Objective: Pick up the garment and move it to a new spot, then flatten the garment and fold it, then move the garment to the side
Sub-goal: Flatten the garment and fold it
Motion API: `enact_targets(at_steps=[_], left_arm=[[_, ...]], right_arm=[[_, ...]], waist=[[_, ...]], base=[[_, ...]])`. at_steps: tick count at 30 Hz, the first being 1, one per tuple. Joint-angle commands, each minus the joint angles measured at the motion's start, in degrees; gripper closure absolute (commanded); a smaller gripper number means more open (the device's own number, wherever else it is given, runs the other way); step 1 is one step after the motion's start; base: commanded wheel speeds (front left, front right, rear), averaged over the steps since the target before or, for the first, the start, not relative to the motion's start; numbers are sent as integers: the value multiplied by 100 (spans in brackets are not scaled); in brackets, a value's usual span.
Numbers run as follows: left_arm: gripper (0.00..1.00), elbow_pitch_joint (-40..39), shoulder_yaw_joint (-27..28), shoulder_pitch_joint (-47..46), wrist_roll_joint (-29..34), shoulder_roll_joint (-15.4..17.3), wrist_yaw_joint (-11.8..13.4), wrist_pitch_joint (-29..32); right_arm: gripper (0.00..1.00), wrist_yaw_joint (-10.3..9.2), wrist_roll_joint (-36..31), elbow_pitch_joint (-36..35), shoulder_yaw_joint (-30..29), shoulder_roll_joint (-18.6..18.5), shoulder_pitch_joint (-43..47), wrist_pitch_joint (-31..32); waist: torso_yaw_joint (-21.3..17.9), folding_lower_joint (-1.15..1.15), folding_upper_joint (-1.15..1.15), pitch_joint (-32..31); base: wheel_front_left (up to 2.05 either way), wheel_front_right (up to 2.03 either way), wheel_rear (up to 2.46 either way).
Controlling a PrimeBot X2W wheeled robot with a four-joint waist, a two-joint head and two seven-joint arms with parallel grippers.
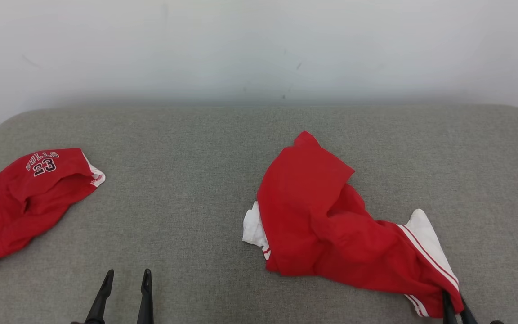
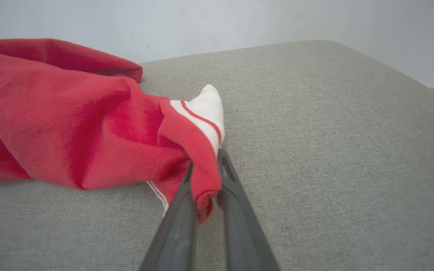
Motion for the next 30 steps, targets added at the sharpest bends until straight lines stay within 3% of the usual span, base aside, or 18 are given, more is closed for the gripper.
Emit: enact_targets(at_steps=[1,2,13,24,30], left_arm=[[0,6,6,2,-35,-9,10,-21],[0,16,8,1,-40,-9,9,-21],[0,31,32,54,-57,-8,9,-21],[0,33,23,49,-78,-8,17,-21],[0,75,-75,-85,-87,-8,13,-21]], right_arm=[[4,-12,35,-88,-21,1,-36,-8],[0,-12,26,-163,-40,1,-71,-8],[0,-13,-160,-1150,-89,5,-226,-5],[0,-13,68,-675,686,4,-512,-6],[0,-13,-11,1,1347,3,-1367,-2]], waist=[[-7,0,0,0],[-9,0,0,-3],[67,0,0,-72],[150,0,0,-45],[308,0,0,17]], base=[[0,0,0],[0,0,0],[0,0,0],[0,0,0],[0,0,0]])
